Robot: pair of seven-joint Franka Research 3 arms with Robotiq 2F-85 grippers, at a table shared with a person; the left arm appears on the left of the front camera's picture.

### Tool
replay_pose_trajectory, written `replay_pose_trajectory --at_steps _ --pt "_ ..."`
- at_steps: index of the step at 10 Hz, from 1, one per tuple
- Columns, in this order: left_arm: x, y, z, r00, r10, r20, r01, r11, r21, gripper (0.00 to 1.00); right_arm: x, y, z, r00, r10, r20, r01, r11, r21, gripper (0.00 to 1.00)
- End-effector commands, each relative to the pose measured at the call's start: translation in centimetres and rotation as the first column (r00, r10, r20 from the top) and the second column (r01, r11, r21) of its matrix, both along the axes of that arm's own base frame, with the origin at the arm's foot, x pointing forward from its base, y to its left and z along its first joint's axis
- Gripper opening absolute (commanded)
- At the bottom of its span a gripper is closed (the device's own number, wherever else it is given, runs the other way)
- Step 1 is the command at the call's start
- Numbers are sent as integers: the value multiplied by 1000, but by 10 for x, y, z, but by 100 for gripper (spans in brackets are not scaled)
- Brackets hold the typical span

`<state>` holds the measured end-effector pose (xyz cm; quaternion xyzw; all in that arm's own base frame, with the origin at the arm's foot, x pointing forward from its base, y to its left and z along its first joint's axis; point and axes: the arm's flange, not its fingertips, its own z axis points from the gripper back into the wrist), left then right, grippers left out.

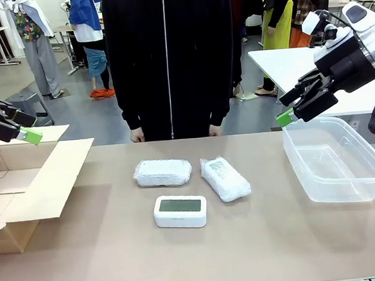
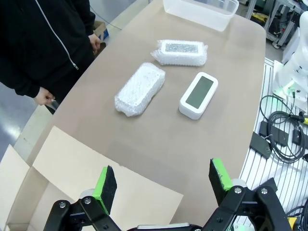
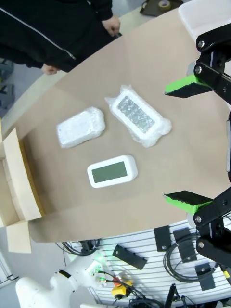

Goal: Separate and place wrapped and unwrapped clocks.
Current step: Pick up the Digital clock indicated by the person.

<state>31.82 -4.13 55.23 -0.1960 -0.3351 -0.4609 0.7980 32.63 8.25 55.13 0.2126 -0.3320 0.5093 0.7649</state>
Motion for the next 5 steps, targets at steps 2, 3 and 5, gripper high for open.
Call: replay_pose_trajectory --at_steps 2,3,5 --pt "1 0 1 1000 3 9 -3 1000 -7 100 0 -1 0 1000 -3 0 3 1000 -9 100" --pt "1 0 1 1000 3 9 -3 1000 -7 100 0 -1 0 1000 -3 0 3 1000 -9 100" --pt "1 0 1 1000 3 9 -3 1000 -7 100 0 -1 0 1000 -3 0 3 1000 -9 100"
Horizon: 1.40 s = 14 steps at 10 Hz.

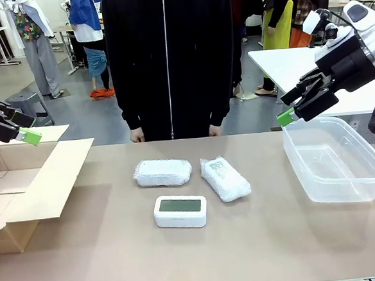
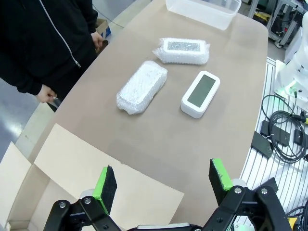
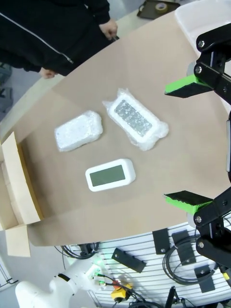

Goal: Separate and place wrapped and unwrapped clocks.
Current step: Pick up the Digital clock indicated by the person.

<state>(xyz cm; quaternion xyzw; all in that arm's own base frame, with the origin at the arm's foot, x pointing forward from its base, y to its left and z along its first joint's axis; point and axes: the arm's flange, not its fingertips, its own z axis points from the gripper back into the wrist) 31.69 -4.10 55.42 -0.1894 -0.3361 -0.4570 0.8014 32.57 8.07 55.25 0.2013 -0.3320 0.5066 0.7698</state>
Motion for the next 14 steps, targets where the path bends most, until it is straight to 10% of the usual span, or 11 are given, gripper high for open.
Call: replay_pose_trajectory --at_steps 1,14 --pt "2 -1 0 1000 -11 5 11 1000 -15 100 1 1 -1 1000 14 -7 -14 1000 9 100" --pt "2 -1 0 1000 -11 5 11 1000 -15 100 1 1 -1 1000 14 -7 -14 1000 9 100"
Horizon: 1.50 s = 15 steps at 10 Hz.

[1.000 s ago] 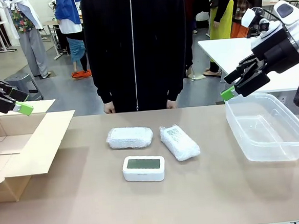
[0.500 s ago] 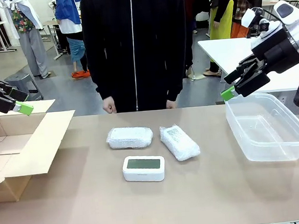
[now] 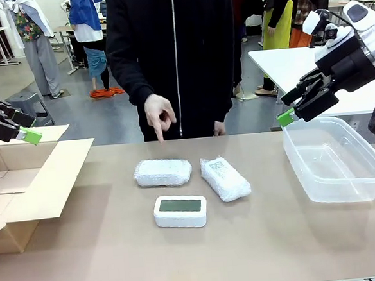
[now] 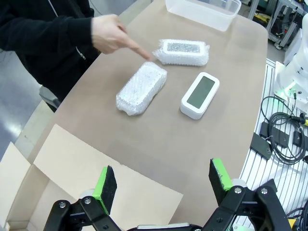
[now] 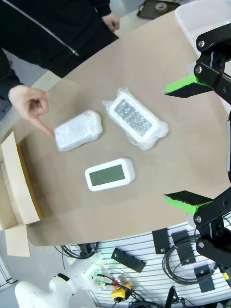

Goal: Separate and place wrapped and unwrapped clocks.
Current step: Pick up the Digital clock indicated by the person.

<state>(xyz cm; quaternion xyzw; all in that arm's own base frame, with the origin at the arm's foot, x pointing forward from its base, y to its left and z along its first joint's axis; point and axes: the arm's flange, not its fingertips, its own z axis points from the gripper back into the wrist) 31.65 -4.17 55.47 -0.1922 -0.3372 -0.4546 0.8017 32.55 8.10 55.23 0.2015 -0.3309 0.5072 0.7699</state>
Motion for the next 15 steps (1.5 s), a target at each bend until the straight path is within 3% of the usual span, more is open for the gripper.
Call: replay_pose_trajectory --at_steps 1,15 --pt "2 0 -1 1000 -14 7 14 1000 -8 100 1 1 -1 1000 12 -6 -12 1000 10 100" --pt "2 0 -1 1000 -14 7 14 1000 -8 100 1 1 -1 1000 12 -6 -12 1000 10 100"
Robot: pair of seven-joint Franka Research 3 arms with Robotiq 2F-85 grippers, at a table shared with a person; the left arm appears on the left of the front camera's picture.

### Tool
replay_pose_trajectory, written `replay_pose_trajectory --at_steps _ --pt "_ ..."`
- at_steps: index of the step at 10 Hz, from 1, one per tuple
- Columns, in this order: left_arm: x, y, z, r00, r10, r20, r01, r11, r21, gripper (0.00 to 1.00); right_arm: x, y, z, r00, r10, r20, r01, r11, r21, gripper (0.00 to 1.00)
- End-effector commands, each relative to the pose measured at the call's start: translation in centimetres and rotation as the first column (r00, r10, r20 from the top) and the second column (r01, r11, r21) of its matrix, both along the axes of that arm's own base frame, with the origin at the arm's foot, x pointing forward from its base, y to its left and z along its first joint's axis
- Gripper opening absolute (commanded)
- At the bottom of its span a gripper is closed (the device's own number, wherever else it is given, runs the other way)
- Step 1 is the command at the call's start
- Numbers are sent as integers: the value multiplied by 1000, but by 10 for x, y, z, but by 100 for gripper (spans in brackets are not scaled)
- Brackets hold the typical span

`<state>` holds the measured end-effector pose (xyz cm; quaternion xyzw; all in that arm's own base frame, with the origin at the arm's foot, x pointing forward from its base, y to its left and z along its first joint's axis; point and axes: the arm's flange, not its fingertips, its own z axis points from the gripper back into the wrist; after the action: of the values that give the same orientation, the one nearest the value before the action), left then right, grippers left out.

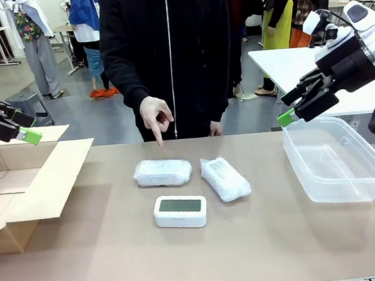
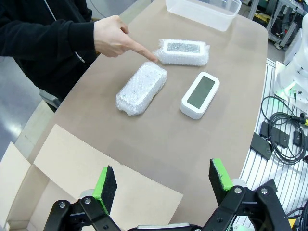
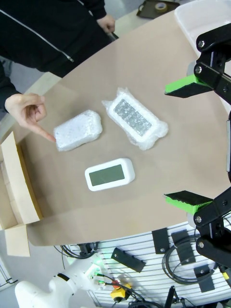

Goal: Separate and place wrapped and unwrapped clocks.
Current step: Pick up the Digital clock indicated by the person.

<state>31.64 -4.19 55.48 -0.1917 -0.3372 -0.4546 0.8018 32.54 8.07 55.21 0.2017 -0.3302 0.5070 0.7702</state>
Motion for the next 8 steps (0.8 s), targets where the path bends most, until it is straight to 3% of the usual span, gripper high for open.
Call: replay_pose_trajectory --at_steps 1,2,5,8 --pt "3 0 -1 1000 -14 6 14 1000 -9 100 1 1 -1 1000 12 -4 -12 1000 10 100" --pt "3 0 -1 1000 -14 6 14 1000 -9 100 0 0 0 1000 0 0 0 1000 0 100" --pt "3 0 -1 1000 -14 6 14 1000 -9 100 -2 129 -6 995 51 -85 -70 971 -229 100" --pt "3 0 -1 1000 -14 6 14 1000 -9 100 -12 237 -65 999 24 -48 -44 874 -484 100"
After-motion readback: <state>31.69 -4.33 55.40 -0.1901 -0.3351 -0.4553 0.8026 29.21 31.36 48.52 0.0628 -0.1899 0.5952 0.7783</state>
